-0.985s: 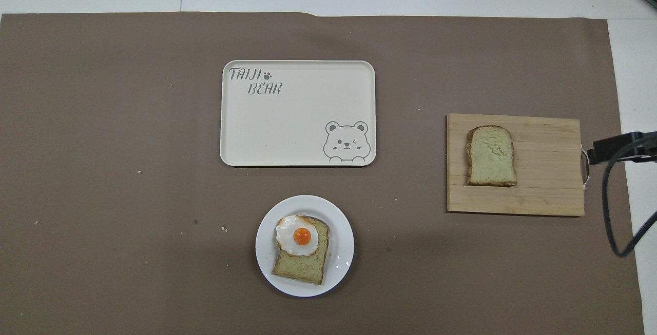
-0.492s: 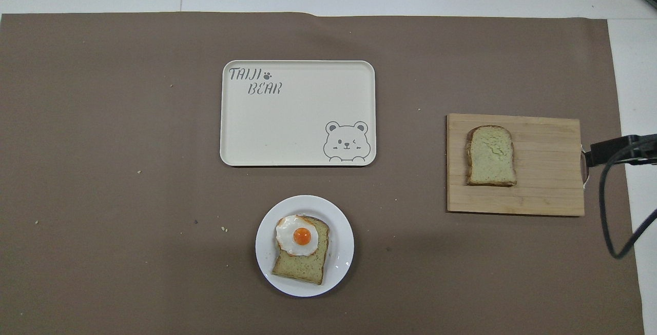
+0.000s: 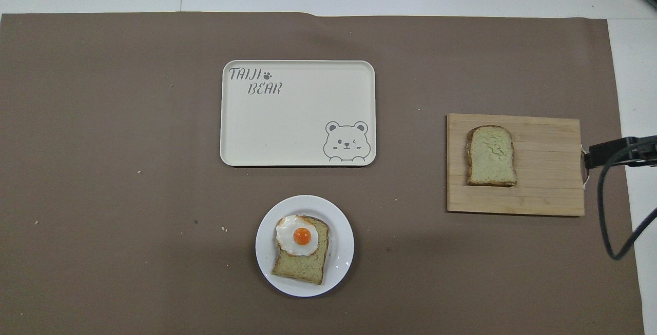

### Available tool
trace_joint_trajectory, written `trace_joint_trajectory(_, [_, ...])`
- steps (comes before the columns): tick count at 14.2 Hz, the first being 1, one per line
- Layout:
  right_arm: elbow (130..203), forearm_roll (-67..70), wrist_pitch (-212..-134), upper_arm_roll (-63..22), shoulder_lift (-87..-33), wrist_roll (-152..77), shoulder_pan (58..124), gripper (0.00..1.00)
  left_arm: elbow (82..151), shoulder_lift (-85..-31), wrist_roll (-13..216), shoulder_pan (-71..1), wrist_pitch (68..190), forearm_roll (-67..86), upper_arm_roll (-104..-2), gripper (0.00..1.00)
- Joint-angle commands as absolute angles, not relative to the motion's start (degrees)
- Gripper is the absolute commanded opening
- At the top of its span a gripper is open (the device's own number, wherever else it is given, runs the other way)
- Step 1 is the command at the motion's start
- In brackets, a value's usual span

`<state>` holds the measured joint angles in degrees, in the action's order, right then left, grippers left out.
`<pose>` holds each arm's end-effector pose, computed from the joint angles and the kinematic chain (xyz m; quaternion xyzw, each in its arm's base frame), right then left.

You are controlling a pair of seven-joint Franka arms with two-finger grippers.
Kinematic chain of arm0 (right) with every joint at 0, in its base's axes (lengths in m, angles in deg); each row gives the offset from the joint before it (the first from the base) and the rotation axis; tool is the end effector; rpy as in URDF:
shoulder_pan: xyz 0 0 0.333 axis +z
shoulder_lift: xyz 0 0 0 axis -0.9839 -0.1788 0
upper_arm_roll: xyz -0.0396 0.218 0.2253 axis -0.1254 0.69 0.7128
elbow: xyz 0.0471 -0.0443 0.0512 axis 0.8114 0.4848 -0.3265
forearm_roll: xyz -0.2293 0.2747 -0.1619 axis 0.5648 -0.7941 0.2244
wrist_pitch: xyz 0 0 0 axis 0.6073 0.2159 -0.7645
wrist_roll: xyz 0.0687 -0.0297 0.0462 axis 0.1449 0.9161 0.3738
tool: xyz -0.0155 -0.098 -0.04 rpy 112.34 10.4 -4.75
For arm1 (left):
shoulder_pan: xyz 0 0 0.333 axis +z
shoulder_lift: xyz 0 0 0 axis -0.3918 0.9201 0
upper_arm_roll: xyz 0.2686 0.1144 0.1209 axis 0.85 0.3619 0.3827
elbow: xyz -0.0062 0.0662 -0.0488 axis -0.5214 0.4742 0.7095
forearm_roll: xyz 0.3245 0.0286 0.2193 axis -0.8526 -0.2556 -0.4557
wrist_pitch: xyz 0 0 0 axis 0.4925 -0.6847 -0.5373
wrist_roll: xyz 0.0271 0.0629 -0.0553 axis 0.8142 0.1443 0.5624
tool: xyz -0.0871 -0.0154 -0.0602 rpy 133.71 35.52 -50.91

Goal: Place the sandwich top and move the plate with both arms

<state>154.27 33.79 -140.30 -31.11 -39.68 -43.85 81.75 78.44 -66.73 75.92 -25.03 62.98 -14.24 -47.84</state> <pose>0.5177 -0.0167 0.6488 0.9997 0.0037 -0.0201 0.0116 0.5143 -0.0002 0.7396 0.9961 -0.0877 0.0035 0.0117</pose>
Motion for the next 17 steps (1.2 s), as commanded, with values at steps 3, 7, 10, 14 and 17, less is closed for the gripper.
trace_joint_trajectory(3, [156.6, 34.6, -142.0, -30.7, -37.9, -42.8, 81.2, 1.00, 80.3, -68.3, 76.6, -24.7, 62.8, -13.8, -47.9, 1.00])
trace_joint_trajectory(7, [156.6, 34.6, -142.0, -30.7, -37.9, -42.7, 81.2, 1.00, 80.3, -68.3, 76.6, -24.7, 62.8, -13.8, -47.9, 1.00])
trace_joint_trajectory(10, [156.7, 34.5, -142.0, -30.7, -38.0, -42.5, 81.2, 1.00, 80.3, -68.3, 76.6, -24.7, 62.8, -13.8, -47.9, 1.00])
trace_joint_trajectory(14, [158.1, 34.0, -143.7, -30.7, -37.9, -42.2, 81.2, 1.00, 80.3, -68.3, 76.6, -24.7, 62.8, -13.8, -47.9, 1.00])
trace_joint_trajectory(17, [160.2, 33.9, -146.5, -30.7, -37.9, -42.1, 81.0, 1.00, 80.3, -68.3, 76.6, -24.7, 62.8, -13.8, -47.9, 1.00])
